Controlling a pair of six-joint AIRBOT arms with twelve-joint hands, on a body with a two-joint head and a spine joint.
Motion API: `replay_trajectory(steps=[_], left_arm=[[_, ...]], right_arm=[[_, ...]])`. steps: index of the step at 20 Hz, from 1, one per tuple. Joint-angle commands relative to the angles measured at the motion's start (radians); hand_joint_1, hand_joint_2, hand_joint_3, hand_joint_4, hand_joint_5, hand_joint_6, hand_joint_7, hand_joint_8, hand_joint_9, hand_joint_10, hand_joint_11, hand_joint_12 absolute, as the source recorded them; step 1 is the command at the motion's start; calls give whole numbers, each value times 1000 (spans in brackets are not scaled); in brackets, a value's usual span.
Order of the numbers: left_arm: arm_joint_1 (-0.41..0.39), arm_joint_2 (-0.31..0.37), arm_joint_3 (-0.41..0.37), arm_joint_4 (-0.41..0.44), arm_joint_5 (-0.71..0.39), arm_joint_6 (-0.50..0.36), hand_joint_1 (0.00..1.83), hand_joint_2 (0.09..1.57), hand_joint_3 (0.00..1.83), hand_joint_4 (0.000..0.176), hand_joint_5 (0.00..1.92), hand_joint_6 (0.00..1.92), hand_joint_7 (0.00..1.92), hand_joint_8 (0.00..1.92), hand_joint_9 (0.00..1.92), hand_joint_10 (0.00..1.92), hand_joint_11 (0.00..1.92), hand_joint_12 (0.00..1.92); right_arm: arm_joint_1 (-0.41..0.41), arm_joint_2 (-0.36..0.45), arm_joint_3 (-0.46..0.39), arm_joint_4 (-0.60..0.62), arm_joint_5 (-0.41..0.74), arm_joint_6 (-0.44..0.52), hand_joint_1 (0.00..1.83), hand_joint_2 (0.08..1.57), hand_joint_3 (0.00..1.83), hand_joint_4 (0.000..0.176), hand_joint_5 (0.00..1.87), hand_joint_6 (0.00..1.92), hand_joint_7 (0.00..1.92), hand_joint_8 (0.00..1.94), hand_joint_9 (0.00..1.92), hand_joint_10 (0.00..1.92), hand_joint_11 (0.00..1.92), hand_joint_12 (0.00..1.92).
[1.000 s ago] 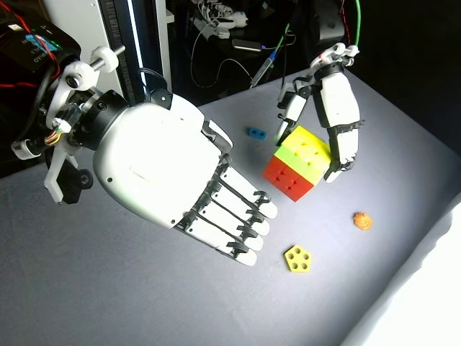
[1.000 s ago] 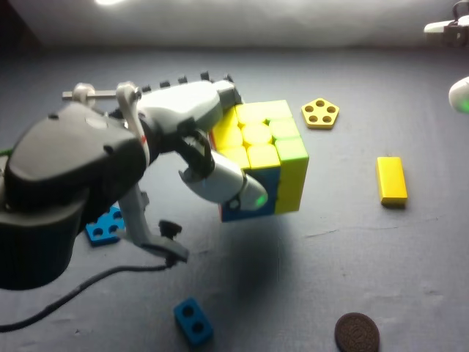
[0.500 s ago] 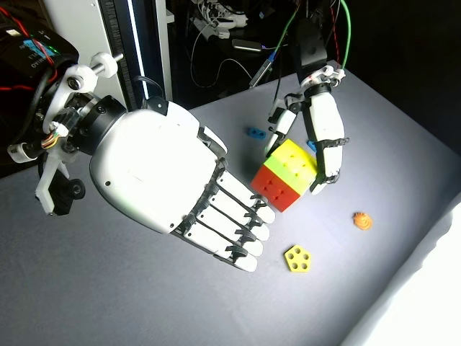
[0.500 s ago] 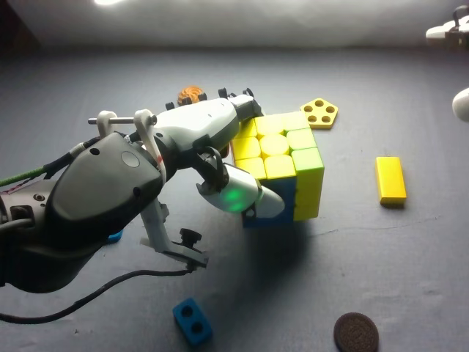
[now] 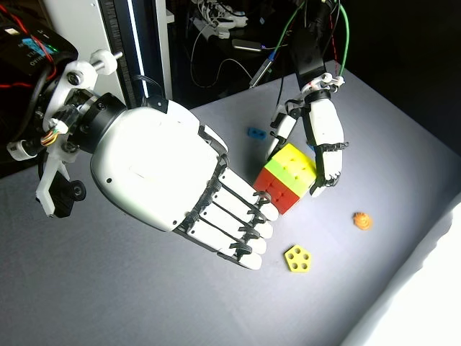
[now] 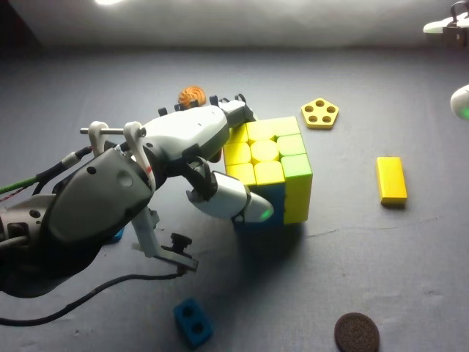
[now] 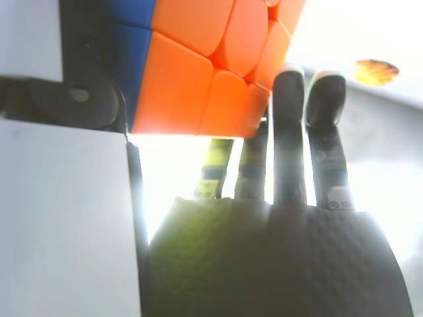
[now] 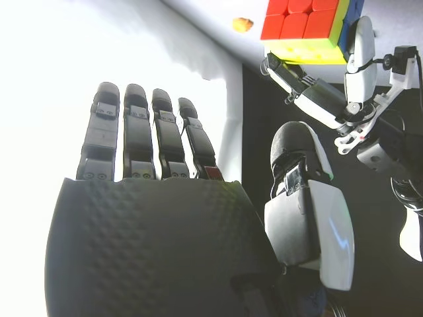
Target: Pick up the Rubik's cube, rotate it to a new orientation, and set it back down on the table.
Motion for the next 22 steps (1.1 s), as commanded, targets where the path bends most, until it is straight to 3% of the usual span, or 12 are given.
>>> replay_trajectory(steps=[1,4,12,15,17,18,19,20,21,22], left_arm=[[-5,1,1,52,-86,-21,987,1433,0,25,441,1765,476,1840,302,1855,270,1921],[4,1,-5,52,-99,-24,952,1460,5,27,398,1830,440,1889,291,1900,281,1921],[15,1,-7,52,-107,-26,982,1438,0,31,458,1780,449,1852,305,1921,330,1921],[19,2,-10,52,-109,-26,991,1437,0,2,489,1701,416,1920,287,1921,352,1921],[22,2,-13,52,-111,-28,1009,1425,0,0,484,1642,451,1921,290,1873,328,1921],[22,3,-14,52,-111,-28,901,1392,0,0,505,1671,234,1797,291,1810,287,1920],[22,3,-15,52,-111,-28,879,1380,0,0,518,1667,192,1737,283,1785,278,1912],[22,5,-17,52,-111,-28,898,1348,0,0,565,1603,227,1617,293,1710,282,1872],[22,5,-17,52,-111,-28,930,1241,0,0,369,1225,251,1493,286,1642,254,1837],[22,6,-19,52,-112,-28,917,1188,0,0,349,977,289,1360,293,1556,228,1774]], right_arm=[[8,6,2,1,105,-2,0,1256,0,0,0,0,19,5,33,27,3,9],[8,6,2,1,105,-2,0,1255,0,0,3,1,34,9,42,28,1,13],[6,6,2,1,110,-2,0,1260,1,0,0,0,22,2,36,10,0,63],[6,6,2,1,114,-2,0,1262,1,0,0,0,19,0,45,11,0,112],[6,6,2,1,114,-2,2,1265,2,0,0,0,16,0,54,11,0,235],[6,6,2,1,114,-2,15,1262,0,0,9,3,40,6,69,15,0,285],[6,6,2,1,114,-2,14,1262,0,0,7,2,46,7,68,14,0,290],[6,6,1,1,114,-2,2,1264,1,0,4,1,44,4,61,10,0,264],[6,6,1,1,114,-2,3,1267,2,0,2,0,44,3,57,7,0,259],[6,6,1,1,114,-2,15,1263,0,0,0,0,46,2,58,7,0,231]])
